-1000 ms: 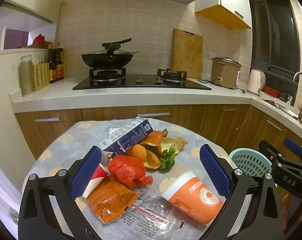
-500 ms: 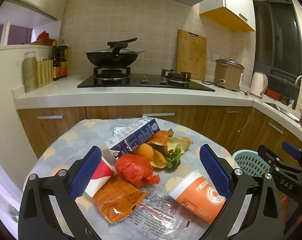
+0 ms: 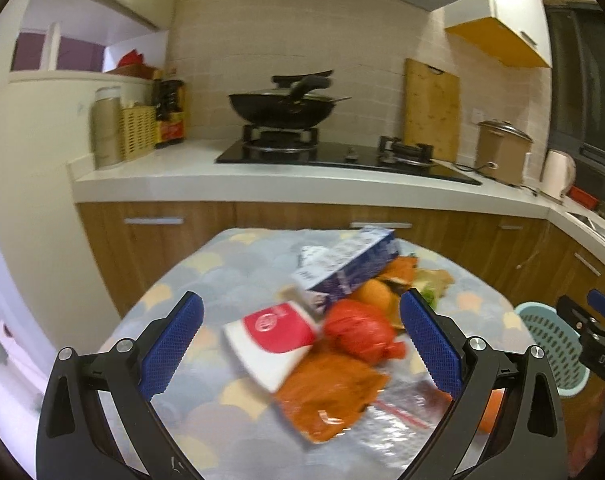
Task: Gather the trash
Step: 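Grasp the red-and-white paper cup with left tool while right tool approaches orange cup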
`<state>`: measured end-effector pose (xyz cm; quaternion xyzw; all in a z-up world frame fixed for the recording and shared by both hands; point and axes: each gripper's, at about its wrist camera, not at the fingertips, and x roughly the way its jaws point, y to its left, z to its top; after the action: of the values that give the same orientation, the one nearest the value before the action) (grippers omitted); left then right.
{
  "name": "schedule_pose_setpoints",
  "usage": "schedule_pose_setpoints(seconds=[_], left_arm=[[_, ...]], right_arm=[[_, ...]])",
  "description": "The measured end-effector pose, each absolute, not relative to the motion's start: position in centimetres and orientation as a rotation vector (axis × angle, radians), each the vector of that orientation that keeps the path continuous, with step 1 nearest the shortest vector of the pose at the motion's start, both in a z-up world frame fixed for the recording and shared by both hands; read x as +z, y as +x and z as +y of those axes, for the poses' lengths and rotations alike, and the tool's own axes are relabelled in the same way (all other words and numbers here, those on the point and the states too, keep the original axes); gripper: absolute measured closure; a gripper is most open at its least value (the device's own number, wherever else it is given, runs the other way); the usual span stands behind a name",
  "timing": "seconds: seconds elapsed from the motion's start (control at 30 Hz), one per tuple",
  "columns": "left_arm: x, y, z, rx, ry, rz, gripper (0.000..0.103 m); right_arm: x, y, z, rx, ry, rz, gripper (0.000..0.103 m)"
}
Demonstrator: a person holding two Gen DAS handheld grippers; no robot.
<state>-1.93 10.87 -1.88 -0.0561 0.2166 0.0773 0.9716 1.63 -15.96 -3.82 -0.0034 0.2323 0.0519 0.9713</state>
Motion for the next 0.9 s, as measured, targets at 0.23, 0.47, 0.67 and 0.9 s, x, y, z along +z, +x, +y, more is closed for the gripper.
schedule_pose_setpoints(seconds=[0.23, 0.47, 0.67, 0.9], left_arm=[[-3.3, -1.1, 14.9, 0.170, -0.156, 0.499, 0.010], [-6.3, 0.2, 16.6, 0.096, -0.222, 0.644, 0.015], [-7.5, 1.9, 15.1, 0.049, -0.166, 0.687, 0.014], [-9.2, 5.4, 16.5, 0.003, -0.142, 0.780, 0.014]], right_arm=[[-4.9, 2.1, -14.8, 0.165, -0.033, 0.508, 0.047], [-6.3, 2.4, -15.2, 0.179, -0.032, 0.553, 0.047], [-7.3, 2.8, -15.2, 0.202, -0.040, 0.598, 0.047], [-8.2, 3.1, -15.1, 0.226, -0.052, 0.637, 0.041]])
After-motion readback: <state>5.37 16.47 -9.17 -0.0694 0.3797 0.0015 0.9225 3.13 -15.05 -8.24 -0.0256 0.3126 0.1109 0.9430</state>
